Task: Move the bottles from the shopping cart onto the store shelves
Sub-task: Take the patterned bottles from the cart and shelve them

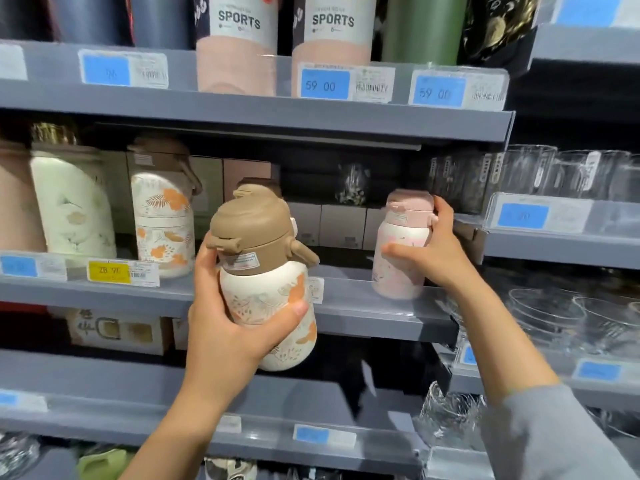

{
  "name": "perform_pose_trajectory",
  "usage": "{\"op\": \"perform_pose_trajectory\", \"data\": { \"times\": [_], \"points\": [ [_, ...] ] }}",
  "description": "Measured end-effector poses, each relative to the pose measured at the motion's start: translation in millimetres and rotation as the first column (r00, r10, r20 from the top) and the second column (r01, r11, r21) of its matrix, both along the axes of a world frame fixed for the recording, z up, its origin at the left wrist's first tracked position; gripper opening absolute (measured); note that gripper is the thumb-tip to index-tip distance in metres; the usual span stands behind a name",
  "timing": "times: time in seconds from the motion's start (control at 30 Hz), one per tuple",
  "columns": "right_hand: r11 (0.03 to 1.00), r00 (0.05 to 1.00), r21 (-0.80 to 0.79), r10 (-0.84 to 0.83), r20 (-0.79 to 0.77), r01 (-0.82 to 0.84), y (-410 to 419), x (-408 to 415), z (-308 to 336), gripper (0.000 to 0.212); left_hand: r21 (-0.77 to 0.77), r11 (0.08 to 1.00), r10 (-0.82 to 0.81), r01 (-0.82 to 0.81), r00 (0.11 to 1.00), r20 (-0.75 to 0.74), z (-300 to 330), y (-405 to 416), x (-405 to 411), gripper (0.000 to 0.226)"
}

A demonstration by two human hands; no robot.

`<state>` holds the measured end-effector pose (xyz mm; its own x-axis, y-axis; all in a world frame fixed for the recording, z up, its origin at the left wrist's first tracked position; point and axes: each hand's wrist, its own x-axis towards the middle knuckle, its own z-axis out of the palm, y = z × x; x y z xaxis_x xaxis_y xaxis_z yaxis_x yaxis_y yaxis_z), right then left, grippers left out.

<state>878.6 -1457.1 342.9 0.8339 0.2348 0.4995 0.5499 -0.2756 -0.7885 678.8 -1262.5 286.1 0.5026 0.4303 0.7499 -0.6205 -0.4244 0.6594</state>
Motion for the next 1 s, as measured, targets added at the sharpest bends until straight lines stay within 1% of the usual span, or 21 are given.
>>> {"op": "perform_pose_trajectory", "data": {
  "times": [0.1, 0.17, 0.23, 0.3, 0.33, 0.37, 0.4, 0.43, 0.47, 0.5, 0.53, 0.57, 0.6, 0.67, 0.77, 0.8, 0.83, 0.87, 0.9, 0.93, 1.0],
  "points": [
    [0.999, 1.0, -0.029, -0.02, -0.019, 0.02, -1, -2, -4, 0.117, 0.049, 0.999, 0.016, -0.018, 0.999, 0.041, 12, -3, 12, 0.106],
    [0.993, 0.998, -0.101, -0.055, 0.006, 0.056, -4, -9, -7, 0.12, 0.082, 0.996, 0.025, -0.03, 0.998, 0.063, 18, -7, 19, 0.109],
    [0.959, 0.982, -0.236, -0.13, 0.134, 0.159, -10, -24, -10, 0.121, 0.104, 0.993, 0.04, -0.051, 0.994, 0.102, 21, -10, 25, 0.106],
    [0.879, 0.91, -0.34, -0.207, 0.359, 0.334, -15, -46, -16, 0.115, 0.114, 0.992, 0.045, -0.062, 0.989, 0.14, 22, -12, 30, 0.104],
    [0.842, 0.855, -0.349, -0.224, 0.468, 0.411, -15, -59, -19, 0.111, 0.121, 0.991, 0.046, -0.064, 0.988, 0.149, 21, -13, 32, 0.105],
    [0.833, 0.807, -0.326, -0.22, 0.548, 0.447, -14, -71, -22, 0.107, 0.13, 0.989, 0.047, -0.067, 0.987, 0.155, 20, -13, 34, 0.106],
    [0.85, 0.78, -0.292, -0.197, 0.595, 0.438, -12, -82, -25, 0.103, 0.138, 0.987, 0.054, -0.077, 0.986, 0.16, 20, -14, 35, 0.107],
    [0.885, 0.774, -0.256, -0.164, 0.611, 0.389, -9, -92, -27, 0.098, 0.15, 0.984, 0.072, -0.097, 0.984, 0.163, 21, -15, 36, 0.108],
    [0.93, 0.796, -0.215, -0.119, 0.593, 0.299, -3, -100, -27, 0.092, 0.165, 0.978, 0.103, -0.131, 0.981, 0.165, 22, -17, 37, 0.108],
    [0.973, 0.833, -0.165, -0.047, 0.552, 0.164, 5, -106, -26, 0.083, 0.181, 0.968, 0.142, -0.173, 0.975, 0.172, 25, -20, 39, 0.108],
    [0.994, 0.863, -0.109, 0.062, 0.502, -0.008, 15, -111, -25, 0.073, 0.192, 0.958, 0.177, -0.211, 0.967, 0.182, 29, -23, 40, 0.108],
    [0.981, 0.869, -0.042, 0.188, 0.458, -0.19, 25, -114, -24, 0.063, 0.201, 0.95, 0.203, -0.241, 0.96, 0.192, 34, -25, 42, 0.107],
    [0.937, 0.858, 0.043, 0.298, 0.419, -0.347, 33, -115, -23, 0.058, 0.223, 0.936, 0.227, -0.272, 0.952, 0.206, 39, -27, 43, 0.107],
    [0.832, 0.826, 0.201, 0.426, 0.369, -0.518, 41, -112, -23, 0.063, 0.323, 0.875, 0.287, -0.362, 0.923, 0.256, 49, -27, 47, 0.104],
    [0.71, 0.771, 0.305, 0.559, 0.306, -0.635, 36, -103, -22, 0.086, 0.484, 0.725, 0.343, -0.49, 0.866, 0.363, 57, -21, 52, 0.098],
    [0.673, 0.745, 0.319, 0.601, 0.29, -0.667, 35, -104, -19, 0.089, 0.519, 0.689, 0.335, -0.507, 0.857, 0.392, 57, -19, 55, 0.097],
    [0.667, 0.741, 0.324, 0.604, 0.293, -0.671, 35, -105, -17, 0.087, 0.542, 0.669, 0.317, -0.509, 0.855, 0.411, 58, -18, 59, 0.095],
    [0.688, 0.762, 0.331, 0.568, 0.31, -0.647, 37, -107, -14, 0.083, 0.557, 0.659, 0.296, -0.505, 0.855, 0.426, 59, -17, 63, 0.091],
    [0.729, 0.805, 0.347, 0.492, 0.332, -0.59, 42, -109, -12, 0.083, 0.569, 0.651, 0.271, -0.502, 0.855, 0.443, 60, -17, 67, 0.088],
    [0.766, 0.852, 0.387, 0.397, 0.342, -0.513, 47, -109, -10, 0.089, 0.579, 0.644, 0.24, -0.5, 0.851, 0.468, 61, -17, 71, 0.084],
    [0.788, 0.903, 0.468, 0.252, 0.347, -0.399, 55, -102, -9, 0.098, 0.597, 0.649, 0.152, -0.472, 0.849, 0.506, 63, -15, 78, 0.084]
  ]
}}
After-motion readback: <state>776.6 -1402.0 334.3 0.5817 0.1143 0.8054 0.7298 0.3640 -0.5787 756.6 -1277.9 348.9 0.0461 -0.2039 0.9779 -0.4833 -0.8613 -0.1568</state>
